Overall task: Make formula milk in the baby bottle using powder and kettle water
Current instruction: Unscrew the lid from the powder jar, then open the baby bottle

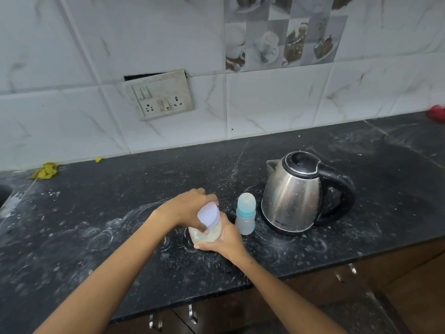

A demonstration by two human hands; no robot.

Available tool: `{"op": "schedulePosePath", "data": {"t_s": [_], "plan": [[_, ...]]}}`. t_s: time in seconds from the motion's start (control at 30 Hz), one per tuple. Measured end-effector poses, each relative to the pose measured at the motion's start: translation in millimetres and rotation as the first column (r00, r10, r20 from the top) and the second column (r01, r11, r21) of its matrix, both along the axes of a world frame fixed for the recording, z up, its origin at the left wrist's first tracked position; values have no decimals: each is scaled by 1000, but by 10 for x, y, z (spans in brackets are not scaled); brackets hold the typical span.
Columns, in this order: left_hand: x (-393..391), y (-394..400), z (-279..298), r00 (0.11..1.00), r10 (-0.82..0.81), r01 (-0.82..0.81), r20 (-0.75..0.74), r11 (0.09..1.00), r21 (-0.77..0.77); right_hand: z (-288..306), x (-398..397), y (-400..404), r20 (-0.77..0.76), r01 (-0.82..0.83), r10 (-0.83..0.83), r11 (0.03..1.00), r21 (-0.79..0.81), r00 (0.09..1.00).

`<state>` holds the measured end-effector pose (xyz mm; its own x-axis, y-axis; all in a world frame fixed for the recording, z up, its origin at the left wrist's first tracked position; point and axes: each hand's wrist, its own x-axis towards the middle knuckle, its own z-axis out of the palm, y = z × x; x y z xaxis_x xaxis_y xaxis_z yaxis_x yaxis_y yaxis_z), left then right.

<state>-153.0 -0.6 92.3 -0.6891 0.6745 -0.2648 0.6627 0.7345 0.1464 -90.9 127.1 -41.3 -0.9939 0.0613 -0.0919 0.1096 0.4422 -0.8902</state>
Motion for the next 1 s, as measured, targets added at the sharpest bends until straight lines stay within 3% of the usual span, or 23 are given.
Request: {"op": "schedulePosePath", "data": {"t_s": [0.1, 0.17, 0.23, 0.3, 0.4, 0.47, 0.57, 0.77, 0.83, 0.93, 1.0], "plan": [[66, -136, -37, 995, 100, -96, -22, 984, 151, 21, 16, 13, -27, -12, 11, 1000, -17, 1000], [217, -285, -136, 979, 202, -186, -2, 906, 380, 21, 39, 13, -56, -6, 5, 1000, -22, 998], [446, -449, -276, 950, 305, -277, 70, 714, 644, 27, 67, 2, -79, 8, -9, 1000, -16, 997], [697, -578, -474, 900, 394, -372, 184, 478, 796, 48, 69, -15, -99, 17, -18, 1000, -9, 995], [988, -650, -839, 816, 482, -466, 319, 222, 856, 90, 35, -33, -129, 1, -1, 1000, -3, 992], [1113, -655, -1053, 774, 515, -506, 369, 151, 849, 95, 44, -12, -153, 9, -9, 1000, -4, 988], [1222, -689, -1294, 736, 588, -550, 337, 229, 803, 49, 138, 45, -168, 19, -19, 1000, -2, 986], [1277, -739, -1476, 781, 618, -522, 94, 563, 641, -61, 384, 191, -188, 36, -25, 998, 52, 982], [1315, -720, -1444, 789, 612, -488, 55, 569, 661, -87, 478, 252, -212, 63, -48, 996, 62, 976], [1419, -542, -1273, 799, 600, -402, 45, 476, 782, -87, 608, 395, -278, 130, -106, 989, 68, 955], [1467, -365, -1161, 819, 573, -325, -14, 485, 812, -87, 675, 530, -309, 201, -181, 979, 35, 934]]}}
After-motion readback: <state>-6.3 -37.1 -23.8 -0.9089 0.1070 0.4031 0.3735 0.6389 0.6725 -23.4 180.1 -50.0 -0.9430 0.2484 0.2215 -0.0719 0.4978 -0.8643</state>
